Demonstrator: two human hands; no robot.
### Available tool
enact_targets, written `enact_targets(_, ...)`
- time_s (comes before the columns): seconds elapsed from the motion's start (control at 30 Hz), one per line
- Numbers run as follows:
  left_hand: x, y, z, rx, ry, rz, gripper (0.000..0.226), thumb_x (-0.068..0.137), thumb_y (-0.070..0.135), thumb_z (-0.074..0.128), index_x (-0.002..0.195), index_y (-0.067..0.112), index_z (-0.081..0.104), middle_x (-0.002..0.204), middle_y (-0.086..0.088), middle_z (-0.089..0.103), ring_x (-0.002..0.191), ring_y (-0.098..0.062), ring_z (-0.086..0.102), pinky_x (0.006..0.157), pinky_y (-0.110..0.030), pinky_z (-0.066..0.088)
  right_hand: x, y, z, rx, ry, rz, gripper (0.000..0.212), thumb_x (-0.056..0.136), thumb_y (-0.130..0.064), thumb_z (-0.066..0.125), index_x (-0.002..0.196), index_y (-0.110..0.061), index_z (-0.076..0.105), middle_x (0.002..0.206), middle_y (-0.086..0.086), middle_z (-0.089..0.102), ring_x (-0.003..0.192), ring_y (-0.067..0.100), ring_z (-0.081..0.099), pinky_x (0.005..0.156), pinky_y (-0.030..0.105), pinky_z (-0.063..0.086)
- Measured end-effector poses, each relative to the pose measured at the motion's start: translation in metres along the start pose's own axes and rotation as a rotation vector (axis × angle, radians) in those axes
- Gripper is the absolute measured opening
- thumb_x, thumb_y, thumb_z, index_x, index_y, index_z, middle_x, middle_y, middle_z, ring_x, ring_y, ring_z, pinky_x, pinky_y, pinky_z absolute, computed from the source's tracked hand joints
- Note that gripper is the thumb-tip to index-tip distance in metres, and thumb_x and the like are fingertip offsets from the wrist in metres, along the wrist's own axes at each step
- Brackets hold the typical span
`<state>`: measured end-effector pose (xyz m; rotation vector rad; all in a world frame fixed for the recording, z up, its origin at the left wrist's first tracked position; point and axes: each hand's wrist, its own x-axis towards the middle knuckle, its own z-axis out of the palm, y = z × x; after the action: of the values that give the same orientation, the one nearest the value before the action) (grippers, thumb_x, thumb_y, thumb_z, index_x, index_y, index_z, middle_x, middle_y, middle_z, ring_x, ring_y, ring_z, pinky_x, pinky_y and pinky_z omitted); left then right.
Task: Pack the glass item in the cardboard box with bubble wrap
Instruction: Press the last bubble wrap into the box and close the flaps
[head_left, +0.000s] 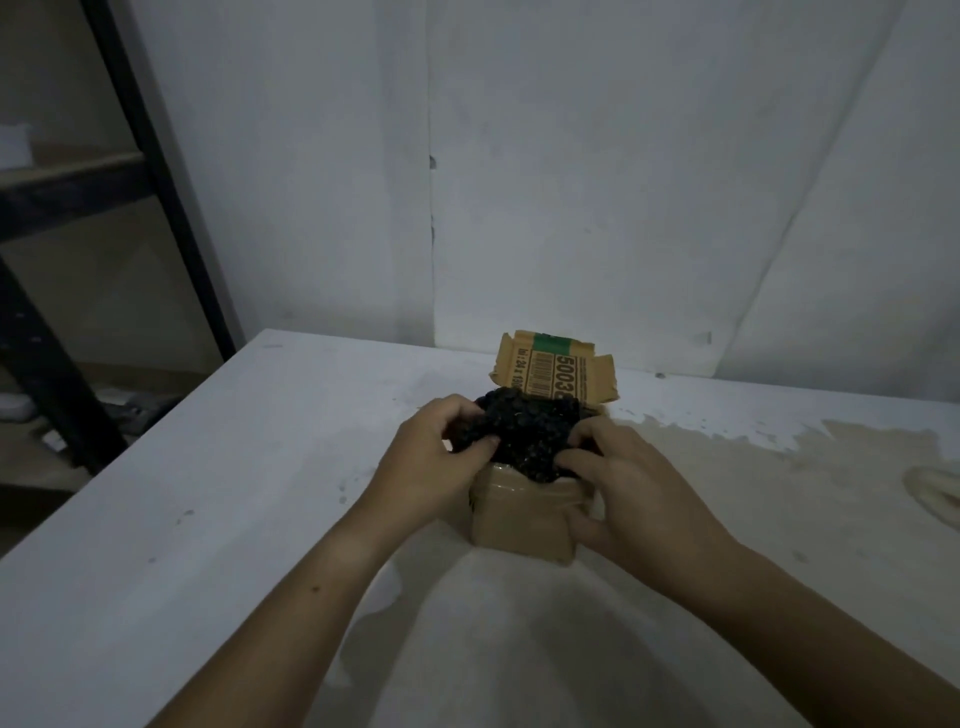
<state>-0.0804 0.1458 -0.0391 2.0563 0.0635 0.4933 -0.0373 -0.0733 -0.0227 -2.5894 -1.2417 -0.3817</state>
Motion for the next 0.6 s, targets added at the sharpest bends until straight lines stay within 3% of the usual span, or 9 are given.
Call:
enact_targets(0.13, 0.0, 0.003, 0.002, 0.109, -0.064, -0.077, 0.011, 0.086, 0.028, 0.071, 0.087, 0.032, 0.061, 0.107, 0.007, 0.057, 0.09, 0.004, 0.056, 0.069, -0.002, 0.039, 0.004, 0.001, -0.006, -0.016, -0.081, -0.014, 0.036, 0.08, -0.025, 0.067, 0.115, -0.022, 0.066, 0.118, -0.002, 0.05, 0.1, 0.018, 0.049, 0.082, 0.029, 0.042)
enact_targets(0.17, 0.0, 0.005, -0.002, 0.071, -0.104, -0.112, 0.008, 0.086, 0.036, 0.068, 0.088, 0.031, 0.063, 0.107, 0.01, 0.056, 0.091, 0.007, 0.055, 0.072, -0.004, 0.041, 0.005, 0.002, -0.007, 0.002, -0.088, -0.015, 0.035, 0.081, -0.026, 0.067, 0.117, -0.023, 0.065, 0.119, -0.003, 0.049, 0.102, 0.017, 0.049, 0.083, 0.027, 0.042)
enact_targets(0.27, 0.001, 0.013, -0.014, -0.026, -0.26, -0.2, 0.043, 0.082, 0.053, 0.048, 0.088, 0.012, 0.061, 0.102, 0.007, 0.056, 0.086, -0.003, 0.057, 0.084, -0.028, 0.05, 0.005, 0.005, -0.013, 0.154, -0.054, 0.033, 0.025, 0.084, -0.037, 0.068, 0.106, -0.025, 0.068, 0.111, -0.01, 0.052, 0.099, 0.009, 0.052, 0.08, 0.022, 0.044)
enact_targets(0.33, 0.003, 0.018, -0.017, 0.034, -0.294, -0.131, 0.025, 0.089, 0.032, 0.055, 0.079, 0.012, 0.065, 0.092, 0.008, 0.06, 0.078, -0.002, 0.058, 0.077, -0.028, 0.05, 0.007, 0.005, -0.014, 0.236, -0.015, 0.078, 0.02, 0.086, -0.047, 0.066, 0.09, -0.028, 0.067, 0.102, -0.013, 0.054, 0.091, 0.004, 0.052, 0.074, 0.023, 0.046)
enact_targets(0.37, 0.005, 0.019, -0.017, 0.07, -0.29, -0.103, 0.017, 0.09, 0.021, 0.06, 0.075, 0.02, 0.068, 0.086, 0.02, 0.063, 0.077, 0.004, 0.06, 0.072, -0.017, 0.05, 0.009, 0.005, -0.013, 0.249, 0.0, 0.099, 0.019, 0.087, -0.047, 0.065, 0.085, -0.028, 0.065, 0.097, -0.013, 0.055, 0.088, 0.004, 0.053, 0.072, 0.024, 0.046)
enact_targets(0.43, 0.011, 0.022, -0.018, 0.104, -0.303, -0.109, 0.023, 0.086, 0.014, 0.069, 0.074, 0.033, 0.07, 0.08, 0.031, 0.067, 0.077, 0.012, 0.063, 0.066, -0.008, 0.045, 0.015, 0.006, -0.009, 0.259, 0.005, 0.138, 0.016, 0.088, -0.042, 0.065, 0.08, -0.028, 0.063, 0.091, -0.013, 0.056, 0.084, 0.006, 0.053, 0.069, 0.024, 0.045)
enact_targets(0.53, 0.025, 0.027, -0.015, 0.207, -0.32, -0.191, 0.008, 0.079, 0.019, 0.077, 0.075, 0.022, 0.07, 0.08, 0.014, 0.071, 0.07, 0.001, 0.064, 0.063, -0.016, 0.046, 0.027, 0.009, -0.01, 0.281, -0.03, 0.219, 0.012, 0.088, -0.035, 0.067, 0.077, -0.032, 0.063, 0.084, -0.016, 0.059, 0.077, 0.002, 0.055, 0.062, 0.016, 0.04)
enact_targets(0.6, 0.033, 0.032, -0.011, 0.342, -0.35, -0.205, 0.015, 0.075, 0.016, 0.077, 0.07, 0.015, 0.062, 0.074, 0.003, 0.065, 0.064, -0.006, 0.058, 0.054, -0.018, 0.041, 0.031, 0.011, -0.014, 0.354, -0.036, 0.274, 0.014, 0.084, -0.028, 0.073, 0.077, -0.033, 0.061, 0.081, -0.015, 0.061, 0.075, 0.001, 0.057, 0.059, 0.015, 0.042)
